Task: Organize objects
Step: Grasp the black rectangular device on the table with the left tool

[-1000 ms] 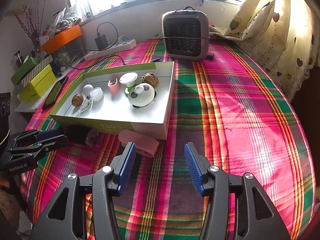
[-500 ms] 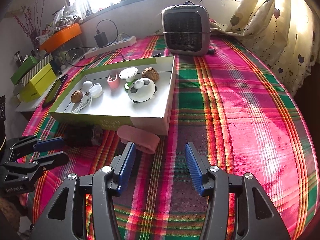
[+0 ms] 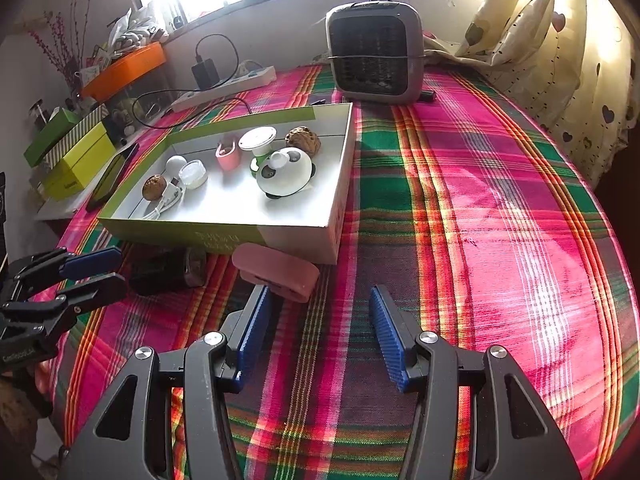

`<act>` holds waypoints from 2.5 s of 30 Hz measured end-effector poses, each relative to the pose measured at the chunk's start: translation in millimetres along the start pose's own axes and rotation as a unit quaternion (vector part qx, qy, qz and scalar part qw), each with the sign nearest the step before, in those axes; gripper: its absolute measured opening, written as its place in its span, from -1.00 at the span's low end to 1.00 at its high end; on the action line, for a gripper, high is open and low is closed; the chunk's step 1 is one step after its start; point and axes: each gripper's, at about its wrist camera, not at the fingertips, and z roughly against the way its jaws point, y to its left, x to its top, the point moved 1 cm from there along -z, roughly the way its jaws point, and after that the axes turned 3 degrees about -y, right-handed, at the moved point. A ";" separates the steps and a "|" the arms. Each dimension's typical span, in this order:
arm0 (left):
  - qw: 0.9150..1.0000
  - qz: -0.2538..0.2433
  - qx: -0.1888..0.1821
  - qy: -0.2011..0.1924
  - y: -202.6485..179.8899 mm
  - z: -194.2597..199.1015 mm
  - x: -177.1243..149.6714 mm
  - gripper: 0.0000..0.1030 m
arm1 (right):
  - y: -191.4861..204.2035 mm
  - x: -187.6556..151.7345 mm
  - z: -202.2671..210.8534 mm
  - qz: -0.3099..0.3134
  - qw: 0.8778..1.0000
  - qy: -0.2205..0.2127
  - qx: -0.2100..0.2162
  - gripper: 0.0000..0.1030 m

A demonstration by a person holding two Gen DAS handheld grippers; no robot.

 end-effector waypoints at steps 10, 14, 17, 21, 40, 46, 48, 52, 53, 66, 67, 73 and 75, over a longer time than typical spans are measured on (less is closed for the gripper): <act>0.999 -0.028 -0.011 0.020 -8.5 -13.6 3.9 -0.23 | -3.1 0.5 0.5 0.000 1.000 0.001 -0.001 0.01; 0.998 -0.049 -0.031 0.030 -17.0 -12.2 1.3 -0.23 | -3.8 0.5 -0.1 0.003 1.000 0.002 -0.001 0.01; 0.996 -0.070 -0.033 0.038 -20.9 -14.2 1.0 -0.23 | -4.1 0.7 -0.1 0.002 1.000 0.002 -0.001 0.01; 0.996 -0.064 -0.030 0.048 -18.2 -19.9 6.0 -0.23 | -4.1 0.5 -0.1 0.002 1.000 0.002 -0.001 0.02; 0.995 -0.071 -0.003 0.066 -27.0 -39.4 8.2 -0.35 | -1.3 2.9 -1.9 0.012 1.000 0.003 0.006 0.02; 0.997 -0.056 0.006 0.061 -24.6 -34.7 2.7 -0.46 | 3.0 3.1 -3.7 0.020 0.999 0.006 0.029 0.02; 0.997 -0.050 0.007 0.060 -22.0 -32.4 1.3 -0.49 | 6.5 3.3 -5.0 0.028 0.999 0.008 0.035 0.02; 0.998 -0.037 0.011 0.059 -15.6 -28.1 -1.6 -0.50 | 12.2 6.5 -7.4 0.041 0.998 0.005 0.046 0.02; 0.998 -0.033 0.013 0.058 -13.9 -26.8 -2.4 -0.50 | 13.4 7.7 -8.4 0.045 0.998 0.005 0.047 0.02; 0.998 -0.008 0.025 0.049 2.8 -17.8 -9.8 -0.50 | 40.2 -1.7 -10.5 0.092 0.991 0.023 0.093 0.01; 0.998 -0.007 0.026 0.049 3.3 -17.5 -9.7 -0.50 | 42.2 -2.7 -10.0 0.095 0.990 0.024 0.098 0.01; 0.999 0.000 0.026 0.047 7.2 -15.8 -10.9 -0.50 | 47.3 -5.3 -9.6 0.106 0.989 0.027 0.103 0.02; 0.999 0.000 0.026 0.046 7.5 -15.9 -11.0 -0.50 | 45.3 -3.5 -11.9 0.099 0.991 0.025 0.091 0.02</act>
